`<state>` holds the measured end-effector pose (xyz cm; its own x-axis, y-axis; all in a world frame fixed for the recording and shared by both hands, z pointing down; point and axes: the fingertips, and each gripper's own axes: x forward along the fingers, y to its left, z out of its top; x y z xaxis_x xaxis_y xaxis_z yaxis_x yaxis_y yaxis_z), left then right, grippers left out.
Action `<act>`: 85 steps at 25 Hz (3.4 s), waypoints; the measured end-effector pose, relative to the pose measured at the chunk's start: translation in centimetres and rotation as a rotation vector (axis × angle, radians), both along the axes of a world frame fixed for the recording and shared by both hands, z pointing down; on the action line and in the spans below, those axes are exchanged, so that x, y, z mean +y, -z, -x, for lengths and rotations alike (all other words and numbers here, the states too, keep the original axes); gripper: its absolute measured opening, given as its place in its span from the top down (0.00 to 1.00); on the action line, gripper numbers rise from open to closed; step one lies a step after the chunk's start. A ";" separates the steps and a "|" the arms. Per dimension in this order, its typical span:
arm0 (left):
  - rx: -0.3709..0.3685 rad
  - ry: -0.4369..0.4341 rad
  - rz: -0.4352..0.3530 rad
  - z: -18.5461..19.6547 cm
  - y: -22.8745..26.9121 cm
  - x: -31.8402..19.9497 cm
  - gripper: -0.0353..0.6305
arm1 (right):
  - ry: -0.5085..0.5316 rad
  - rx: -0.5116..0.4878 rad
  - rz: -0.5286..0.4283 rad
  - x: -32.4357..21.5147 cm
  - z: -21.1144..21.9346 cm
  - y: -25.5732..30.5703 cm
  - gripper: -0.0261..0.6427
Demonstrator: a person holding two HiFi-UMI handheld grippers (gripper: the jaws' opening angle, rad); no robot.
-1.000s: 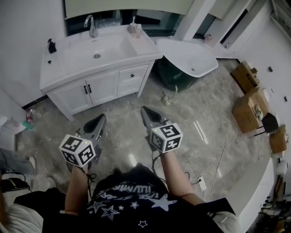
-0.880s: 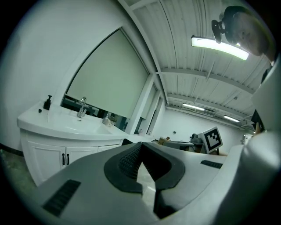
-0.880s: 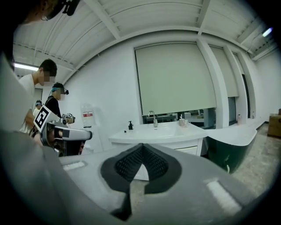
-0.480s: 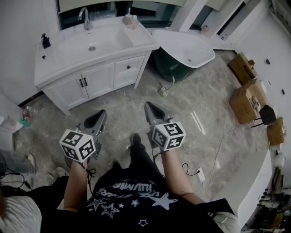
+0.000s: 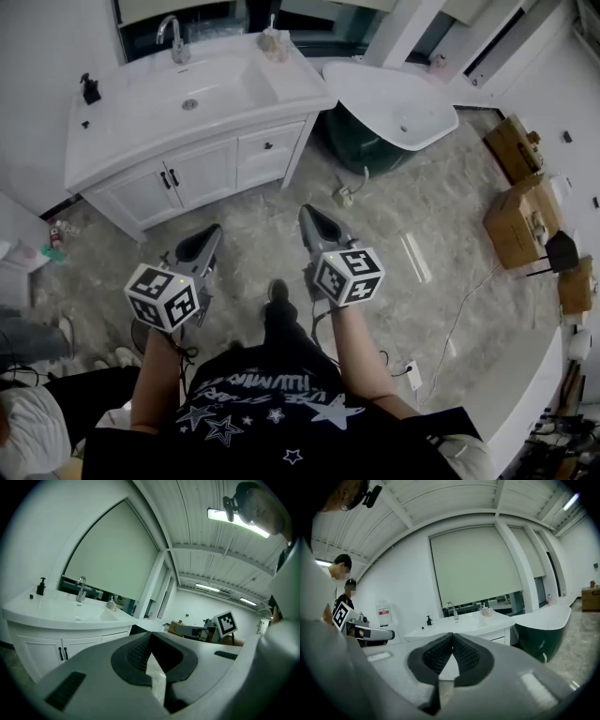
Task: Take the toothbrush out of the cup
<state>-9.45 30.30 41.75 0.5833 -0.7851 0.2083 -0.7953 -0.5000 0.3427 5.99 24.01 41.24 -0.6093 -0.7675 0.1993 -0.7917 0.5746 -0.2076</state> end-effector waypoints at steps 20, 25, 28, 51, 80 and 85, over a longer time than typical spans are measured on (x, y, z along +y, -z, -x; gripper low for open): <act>-0.048 0.065 0.034 -9.1 0.2 -19.1 0.94 | 0.079 -0.039 0.039 -20.3 -9.1 -0.5 0.96; -0.054 0.089 0.018 -10.6 0.2 -22.0 0.94 | 0.108 -0.038 0.039 -22.8 -10.7 -0.9 0.96; -0.053 0.102 0.021 -11.4 0.1 -22.9 0.94 | 0.109 -0.041 0.046 -23.6 -11.8 -1.2 0.96; -0.024 0.071 0.053 -6.7 -2.4 -35.2 0.94 | 0.062 -0.020 0.102 -34.9 -8.1 -3.4 0.96; 0.006 -0.045 0.053 4.1 -3.0 -56.5 0.94 | -0.063 0.016 0.086 -55.7 1.7 -2.1 0.96; 0.005 -0.021 0.066 3.8 -3.1 -58.0 0.94 | -0.065 0.011 0.078 -58.2 0.5 -1.7 0.96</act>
<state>-13.28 -27.66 44.89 0.6009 -0.7570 0.2566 -0.7830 -0.4930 0.3792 5.46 -34.20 42.93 -0.5559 -0.7875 0.2661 -0.8294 0.5042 -0.2406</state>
